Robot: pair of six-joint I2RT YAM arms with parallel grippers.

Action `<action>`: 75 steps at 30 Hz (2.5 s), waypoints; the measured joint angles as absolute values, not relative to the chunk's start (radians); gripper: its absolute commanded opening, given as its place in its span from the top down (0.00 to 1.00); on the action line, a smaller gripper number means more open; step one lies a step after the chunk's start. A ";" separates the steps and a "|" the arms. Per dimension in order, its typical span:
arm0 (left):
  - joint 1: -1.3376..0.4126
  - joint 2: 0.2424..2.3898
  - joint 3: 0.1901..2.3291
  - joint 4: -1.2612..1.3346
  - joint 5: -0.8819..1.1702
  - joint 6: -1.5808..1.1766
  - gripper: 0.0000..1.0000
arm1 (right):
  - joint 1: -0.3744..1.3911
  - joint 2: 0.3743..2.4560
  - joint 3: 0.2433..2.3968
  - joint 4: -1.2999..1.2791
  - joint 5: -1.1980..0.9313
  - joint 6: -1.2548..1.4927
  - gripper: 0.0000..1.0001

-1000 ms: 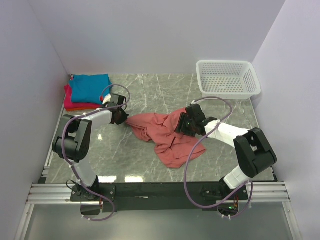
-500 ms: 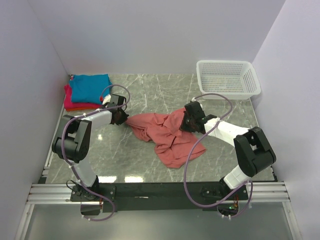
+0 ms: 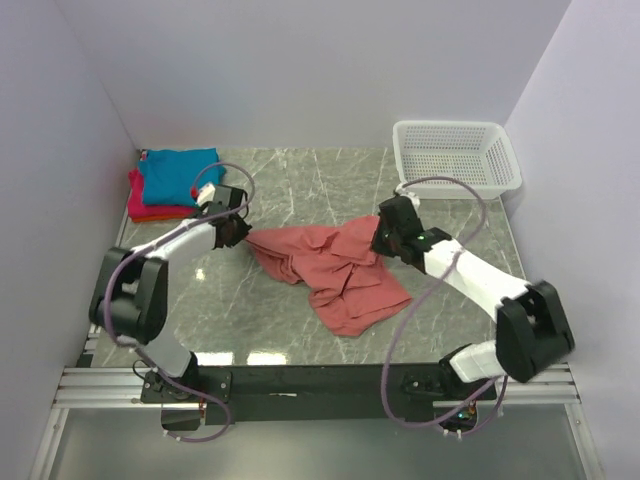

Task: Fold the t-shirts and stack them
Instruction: Flatten the tshirt out

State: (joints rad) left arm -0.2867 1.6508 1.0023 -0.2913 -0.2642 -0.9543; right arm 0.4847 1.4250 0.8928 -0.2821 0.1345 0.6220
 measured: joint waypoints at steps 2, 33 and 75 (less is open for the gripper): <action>-0.287 1.582 1.002 -0.314 -0.285 -0.954 0.99 | 0.485 1.342 0.910 -0.318 0.182 0.604 1.00; -0.301 0.891 1.705 -0.337 -0.189 -0.716 0.99 | 0.487 0.900 1.888 -0.515 0.148 0.231 1.00; -0.254 0.567 0.434 -0.486 -0.068 -0.987 0.82 | 0.179 0.636 0.612 -0.484 -0.138 0.498 0.95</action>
